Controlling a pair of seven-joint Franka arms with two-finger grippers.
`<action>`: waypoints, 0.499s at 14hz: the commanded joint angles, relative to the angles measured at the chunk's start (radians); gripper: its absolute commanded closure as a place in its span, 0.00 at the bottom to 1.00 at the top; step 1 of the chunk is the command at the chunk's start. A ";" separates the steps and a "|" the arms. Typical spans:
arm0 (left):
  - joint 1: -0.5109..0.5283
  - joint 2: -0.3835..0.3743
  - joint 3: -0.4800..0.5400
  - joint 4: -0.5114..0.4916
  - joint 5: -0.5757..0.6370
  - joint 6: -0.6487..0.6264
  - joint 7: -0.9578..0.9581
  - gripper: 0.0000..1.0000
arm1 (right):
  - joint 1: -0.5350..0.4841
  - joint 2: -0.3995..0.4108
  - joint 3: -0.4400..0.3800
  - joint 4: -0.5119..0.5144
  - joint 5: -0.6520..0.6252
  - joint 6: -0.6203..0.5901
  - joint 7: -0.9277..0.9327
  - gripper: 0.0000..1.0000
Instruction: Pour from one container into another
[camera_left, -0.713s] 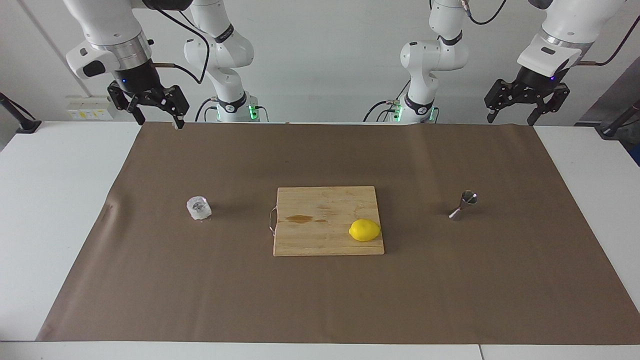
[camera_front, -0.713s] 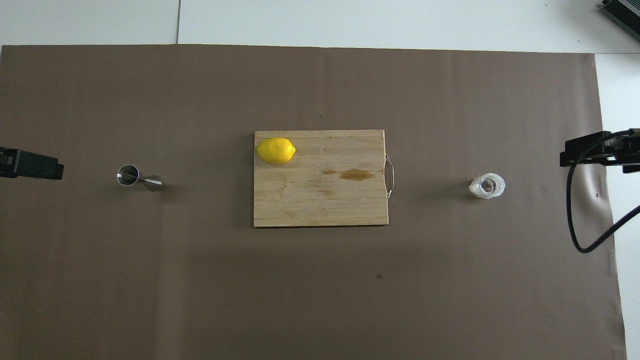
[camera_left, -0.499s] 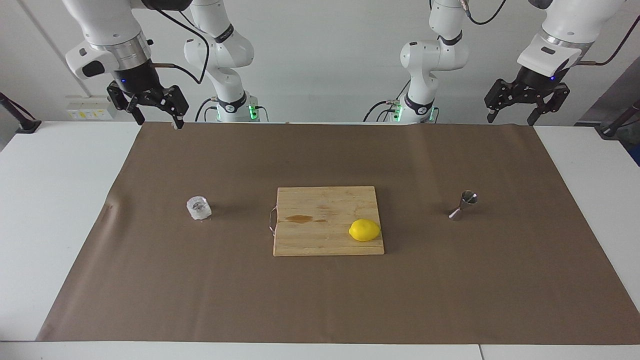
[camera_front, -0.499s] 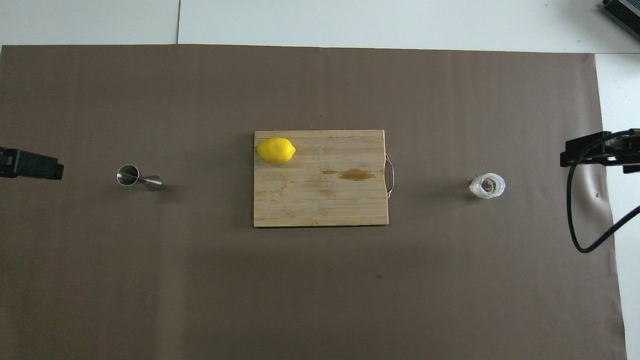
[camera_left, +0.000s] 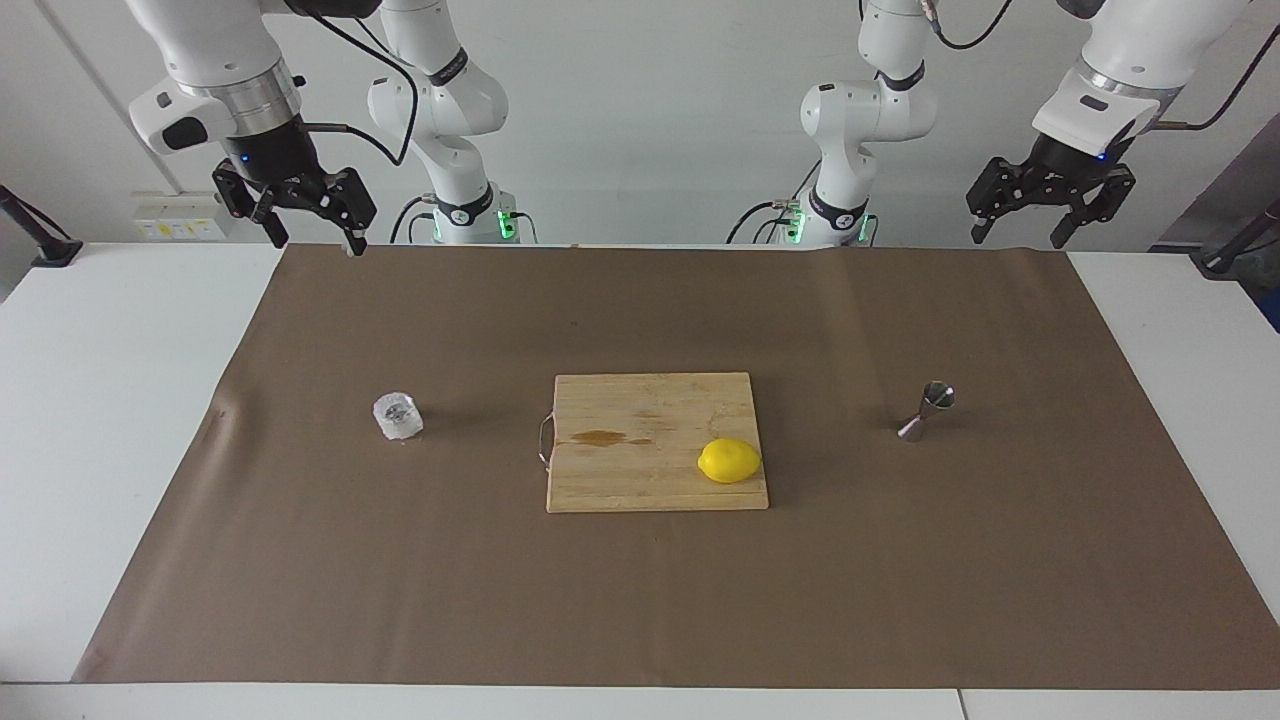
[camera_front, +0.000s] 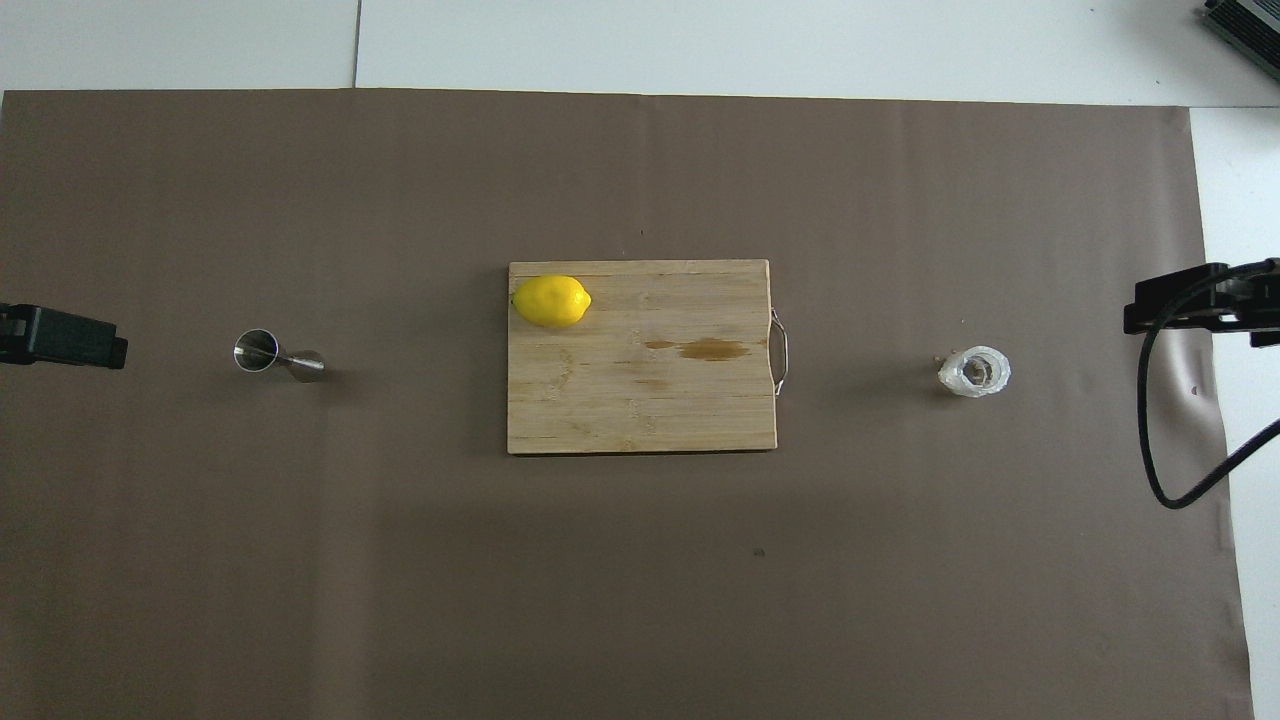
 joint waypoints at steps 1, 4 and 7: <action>0.008 -0.010 0.000 -0.023 -0.019 -0.015 -0.030 0.00 | 0.000 -0.019 -0.004 -0.007 0.016 -0.016 0.005 0.00; 0.081 0.056 0.000 -0.015 -0.094 0.030 -0.065 0.00 | 0.000 -0.020 -0.004 -0.007 0.016 -0.016 0.005 0.00; 0.103 0.133 0.002 -0.043 -0.111 0.161 -0.266 0.00 | 0.000 -0.023 -0.004 -0.007 0.016 -0.016 0.005 0.00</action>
